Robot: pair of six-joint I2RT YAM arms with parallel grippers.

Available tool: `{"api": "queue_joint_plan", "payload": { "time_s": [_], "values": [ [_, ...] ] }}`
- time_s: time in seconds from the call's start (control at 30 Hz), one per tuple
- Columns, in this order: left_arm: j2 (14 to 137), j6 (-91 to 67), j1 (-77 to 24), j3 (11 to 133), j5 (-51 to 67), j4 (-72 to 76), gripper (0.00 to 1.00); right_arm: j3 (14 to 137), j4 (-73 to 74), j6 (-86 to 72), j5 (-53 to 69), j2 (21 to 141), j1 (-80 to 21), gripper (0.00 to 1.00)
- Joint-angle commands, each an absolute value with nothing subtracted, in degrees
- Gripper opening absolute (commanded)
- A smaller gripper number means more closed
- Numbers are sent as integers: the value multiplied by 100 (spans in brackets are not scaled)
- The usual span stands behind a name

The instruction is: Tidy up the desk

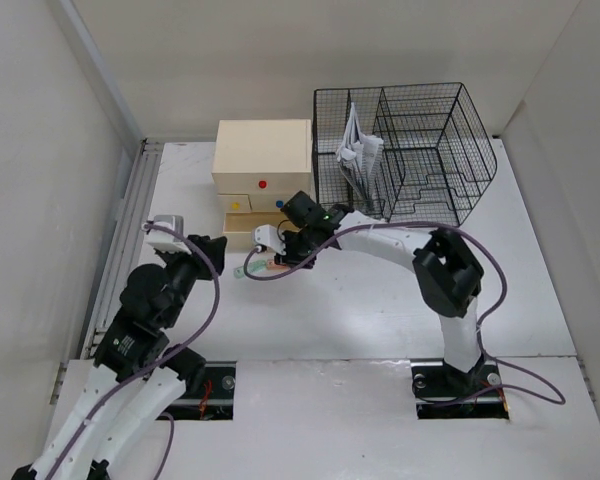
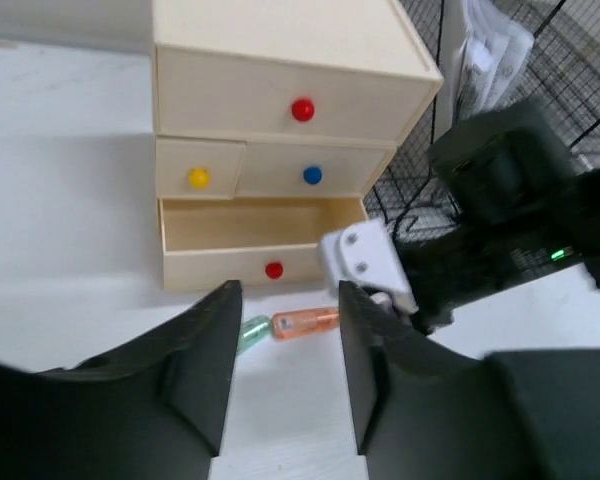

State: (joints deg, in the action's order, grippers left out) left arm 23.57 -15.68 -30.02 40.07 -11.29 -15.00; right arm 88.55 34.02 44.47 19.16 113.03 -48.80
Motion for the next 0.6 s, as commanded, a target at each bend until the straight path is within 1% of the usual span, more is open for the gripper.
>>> {"api": "queue_joint_plan", "payload": {
  "time_s": [0.0, 0.03, 0.2, 0.3, 0.33, 0.43, 0.57],
  "values": [
    [1777, -1345, -3032, 4044, -1345, -1107, 36, 9149, 3358, 4132, 1557, 11530, -5176, 37],
    [1706, -1345, -3032, 4043, -1345, -1047, 32, 9210, 3357, 4131, 1556, 11601, -5177, 37],
    [1556, -1345, -3032, 4043, -1397, -1046, 32, 9431, 3305, 3876, 1275, 11996, -5229, 40],
    [1556, -1345, -3032, 4043, -1397, -1046, 32, 9483, 3252, 3815, 1222, 12067, -5229, 45],
    [1556, -1345, -3032, 4043, -1345, -1046, 32, 9483, 3252, 3814, 1169, 12120, -5229, 49],
    [1556, -1345, -3032, 4043, -1345, -1046, 35, 9483, 3147, 3701, 1099, 12225, -5229, 55],
    [1608, -1345, -3032, 4043, -1283, -1046, 38, 9702, 3146, 3647, 967, 12436, -5229, 58]
  ]
}}
